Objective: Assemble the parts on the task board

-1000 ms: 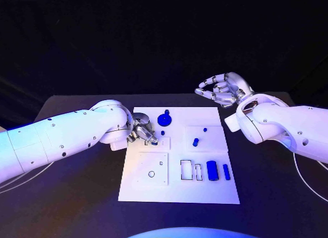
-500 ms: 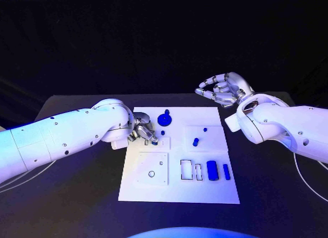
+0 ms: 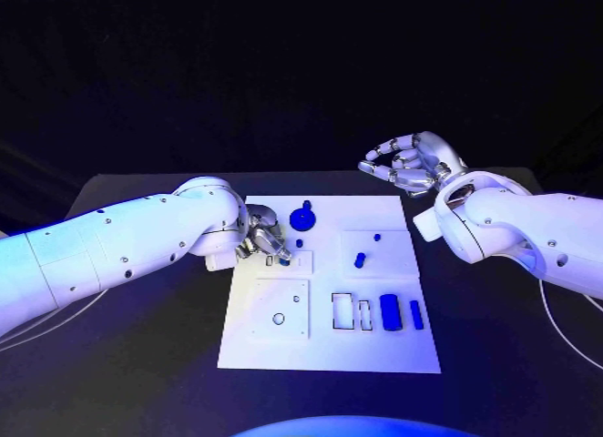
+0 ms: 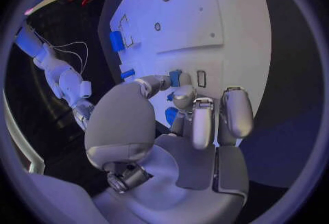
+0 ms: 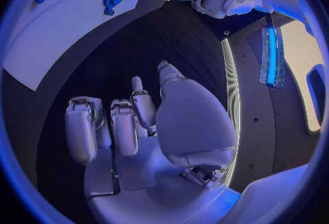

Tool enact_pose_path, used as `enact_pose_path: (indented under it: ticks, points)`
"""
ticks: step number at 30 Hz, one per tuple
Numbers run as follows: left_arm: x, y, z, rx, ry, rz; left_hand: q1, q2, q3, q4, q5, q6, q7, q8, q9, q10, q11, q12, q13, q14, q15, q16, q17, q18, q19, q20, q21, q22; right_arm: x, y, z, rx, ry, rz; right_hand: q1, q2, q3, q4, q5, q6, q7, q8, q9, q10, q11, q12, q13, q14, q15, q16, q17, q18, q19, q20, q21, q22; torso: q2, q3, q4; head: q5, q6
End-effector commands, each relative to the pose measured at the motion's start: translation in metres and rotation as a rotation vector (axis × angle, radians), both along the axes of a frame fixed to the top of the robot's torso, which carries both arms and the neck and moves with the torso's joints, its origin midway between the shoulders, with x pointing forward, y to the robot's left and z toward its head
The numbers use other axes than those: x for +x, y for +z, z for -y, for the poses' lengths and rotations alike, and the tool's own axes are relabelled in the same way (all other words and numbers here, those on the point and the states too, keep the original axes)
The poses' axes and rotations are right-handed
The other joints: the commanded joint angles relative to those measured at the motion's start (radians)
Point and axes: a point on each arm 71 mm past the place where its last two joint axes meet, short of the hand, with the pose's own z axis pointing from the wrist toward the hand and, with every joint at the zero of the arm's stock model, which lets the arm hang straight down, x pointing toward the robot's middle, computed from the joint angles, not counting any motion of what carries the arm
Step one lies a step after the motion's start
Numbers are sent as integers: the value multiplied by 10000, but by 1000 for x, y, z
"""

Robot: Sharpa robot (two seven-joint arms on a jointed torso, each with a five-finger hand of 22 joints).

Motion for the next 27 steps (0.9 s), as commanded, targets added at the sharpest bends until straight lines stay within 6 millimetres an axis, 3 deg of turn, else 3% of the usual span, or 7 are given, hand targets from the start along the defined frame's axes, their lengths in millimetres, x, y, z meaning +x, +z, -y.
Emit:
enact_pose_path:
  ticks: [1, 14, 20, 27]
  points:
    - [-6, -8, 5, 184, -336, -575, -42, 38, 2059, -2003, 17, 49, -51, -33, 16, 94, -6, -9, 2, 864, -92, 59, 2010, -67, 89, 0, 31, 7, -1, 0, -2, -40, 183, -3, -12, 54, -36, 3, 33, -43, -31, 63, -14, -14, -26, -17, 466, 897, -27, -61, 1992, 178, 602, -46, -38, 2110, 5, 1, -6, -21, -14]
    - [-4, -8, 7, 192, -268, -395, -251, 127, 1872, -1860, -45, 98, -110, -28, 97, 179, -46, -1, 43, 877, -118, 74, 2050, -69, 91, -17, 22, 16, -1, 0, -2, -41, 187, -7, -12, 54, -36, 3, 33, -43, -31, 63, -14, -14, -26, -17, 466, 897, -27, -61, 1992, 178, 602, -46, -38, 2110, 6, -6, 7, -61, -18]
    - [-4, -8, 6, 209, -242, -347, -684, 218, 1018, -1441, -224, 123, -233, -90, 224, 253, -126, -24, 85, 882, -181, 78, 2069, -70, 89, -74, -22, -3, -1, 0, -2, -42, 176, -4, -12, 54, -36, 3, 33, -43, -31, 63, -14, -14, -26, -17, 466, 897, -27, -61, 1992, 178, 602, -46, -38, 2110, 3, -9, 8, -75, -35]
    - [-4, -8, 4, 220, -210, -330, -1070, 162, -104, -835, -332, 278, -283, -277, 231, 222, -162, -33, 143, 873, -215, 62, 2040, -71, 100, -116, -64, -21, -1, 0, -1, -46, 168, -17, -12, 54, -36, 3, 33, -43, -31, 63, -14, -14, -26, -17, 466, 897, -27, -61, 1992, 178, 602, -46, -38, 2110, 0, -14, 11, -84, -41]
